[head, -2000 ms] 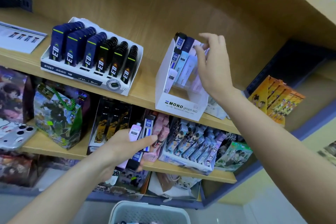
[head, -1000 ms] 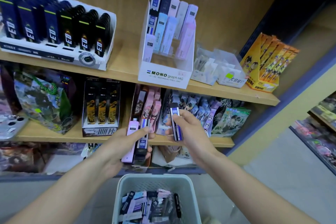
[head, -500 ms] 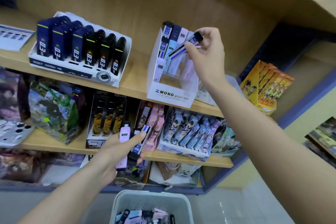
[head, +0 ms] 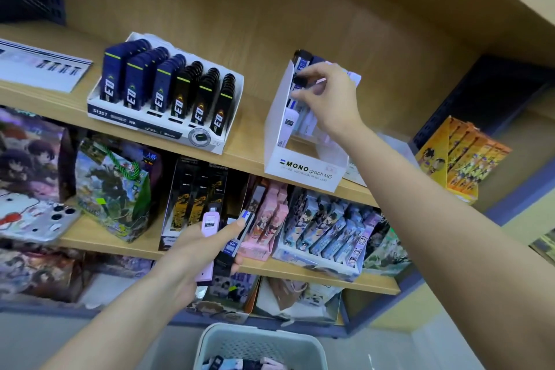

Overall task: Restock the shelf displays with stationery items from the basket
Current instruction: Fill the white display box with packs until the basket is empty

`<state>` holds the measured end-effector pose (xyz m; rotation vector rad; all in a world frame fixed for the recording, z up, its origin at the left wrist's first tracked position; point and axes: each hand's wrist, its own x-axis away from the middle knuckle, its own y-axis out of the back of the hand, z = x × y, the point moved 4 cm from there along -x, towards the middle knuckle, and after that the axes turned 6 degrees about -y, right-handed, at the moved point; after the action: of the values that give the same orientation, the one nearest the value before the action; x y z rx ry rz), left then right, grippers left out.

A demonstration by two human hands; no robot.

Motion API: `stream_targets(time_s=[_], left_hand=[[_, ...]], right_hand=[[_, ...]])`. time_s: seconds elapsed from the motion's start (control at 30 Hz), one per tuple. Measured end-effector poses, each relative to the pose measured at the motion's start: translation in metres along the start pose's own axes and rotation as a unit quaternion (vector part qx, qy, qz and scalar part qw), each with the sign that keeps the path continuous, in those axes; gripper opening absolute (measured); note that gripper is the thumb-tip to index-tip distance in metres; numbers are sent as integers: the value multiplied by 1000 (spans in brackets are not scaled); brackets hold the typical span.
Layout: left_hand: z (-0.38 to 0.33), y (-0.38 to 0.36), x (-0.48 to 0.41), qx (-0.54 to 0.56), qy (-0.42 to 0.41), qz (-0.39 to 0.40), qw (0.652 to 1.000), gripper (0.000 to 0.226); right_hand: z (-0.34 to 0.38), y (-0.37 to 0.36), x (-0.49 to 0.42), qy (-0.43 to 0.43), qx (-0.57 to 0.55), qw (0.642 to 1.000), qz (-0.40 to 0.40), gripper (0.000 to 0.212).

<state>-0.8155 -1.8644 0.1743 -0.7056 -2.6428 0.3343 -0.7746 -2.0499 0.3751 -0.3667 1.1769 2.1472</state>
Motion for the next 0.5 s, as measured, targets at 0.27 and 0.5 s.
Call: stream_targets(time_s=[0.27,0.5], left_hand=[[3,6,-2,6,19,5,1000,42],[0,-4,7,-23,3,44,999,32]], right_hand=[[-5,4,22,11,15,997,-79,25],[-19,-18,145,-131,-62,983,114,9]])
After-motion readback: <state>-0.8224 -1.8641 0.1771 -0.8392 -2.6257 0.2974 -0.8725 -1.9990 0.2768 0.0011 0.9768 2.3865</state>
